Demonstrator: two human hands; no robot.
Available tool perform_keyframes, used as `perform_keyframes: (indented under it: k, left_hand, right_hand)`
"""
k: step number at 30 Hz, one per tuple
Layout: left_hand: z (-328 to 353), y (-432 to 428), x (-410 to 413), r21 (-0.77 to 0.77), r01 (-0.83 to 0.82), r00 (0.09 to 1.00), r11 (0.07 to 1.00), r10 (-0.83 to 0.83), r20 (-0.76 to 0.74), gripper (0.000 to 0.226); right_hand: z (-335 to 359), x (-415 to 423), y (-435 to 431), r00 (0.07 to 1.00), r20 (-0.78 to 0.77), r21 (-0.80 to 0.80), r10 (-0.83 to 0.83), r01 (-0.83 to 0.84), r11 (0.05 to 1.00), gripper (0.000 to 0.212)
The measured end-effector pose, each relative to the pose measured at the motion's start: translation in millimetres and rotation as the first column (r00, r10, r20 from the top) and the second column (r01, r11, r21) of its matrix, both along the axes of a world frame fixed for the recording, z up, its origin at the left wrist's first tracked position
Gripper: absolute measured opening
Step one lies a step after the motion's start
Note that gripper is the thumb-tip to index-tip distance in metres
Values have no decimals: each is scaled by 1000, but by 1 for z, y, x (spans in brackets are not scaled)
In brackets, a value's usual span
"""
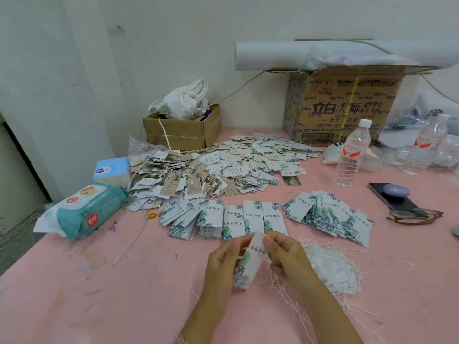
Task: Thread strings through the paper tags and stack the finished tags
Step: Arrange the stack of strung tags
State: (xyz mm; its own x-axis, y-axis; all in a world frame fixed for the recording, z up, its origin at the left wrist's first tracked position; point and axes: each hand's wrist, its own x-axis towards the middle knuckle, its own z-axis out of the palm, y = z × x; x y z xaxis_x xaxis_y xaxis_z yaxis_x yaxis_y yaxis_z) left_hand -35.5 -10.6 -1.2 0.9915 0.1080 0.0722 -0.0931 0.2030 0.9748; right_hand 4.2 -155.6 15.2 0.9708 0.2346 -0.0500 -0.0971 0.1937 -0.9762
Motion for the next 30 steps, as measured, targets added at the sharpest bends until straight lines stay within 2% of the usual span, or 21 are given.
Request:
perform_keyframes:
  k: [3, 6, 9, 14, 22, 25, 27, 30]
  left_hand:
    - [1, 3, 5, -160, -41, 996, 986, 28, -83, 25]
    - [-1, 0, 6, -173, -51, 992, 984, 30, -120, 16]
    - [-3, -3, 7, -180, -47, 991, 982, 23, -132, 23]
    - [-5, 1, 8, -194, -73, 984, 978, 39, -172, 19]
    - [-6, 0, 8, -171, -68, 980, 983, 34, -196, 21]
    - [-4, -1, 7, -140, -56, 986, 989, 32, -166, 20]
    - [-4, 0, 8, -128, -115, 982, 985, 94, -163, 14]
    - [-5, 5, 10, -169, -238, 959, 957, 203, -197, 8]
  right_hand:
    - [1, 0, 2, 997, -25, 67, 69, -68, 995, 31]
    - [1, -2, 7, 995, -38, 138, 96, -90, 986, 18]
    - [0, -4, 9, 993, -31, 188, 111, -103, 977, 12]
    - [-2, -4, 8, 984, -18, 118, 175, -172, 978, 23]
    - [-4, -5, 10, 983, -38, 92, 180, -176, 980, 19]
    - [-4, -5, 12, 989, -33, 52, 142, -140, 989, 13]
    - [-6, -3, 11, 997, -40, 17, 73, -73, 997, 5]
    - [-7, 2, 5, 996, -82, 73, -33, 39, 997, 11]
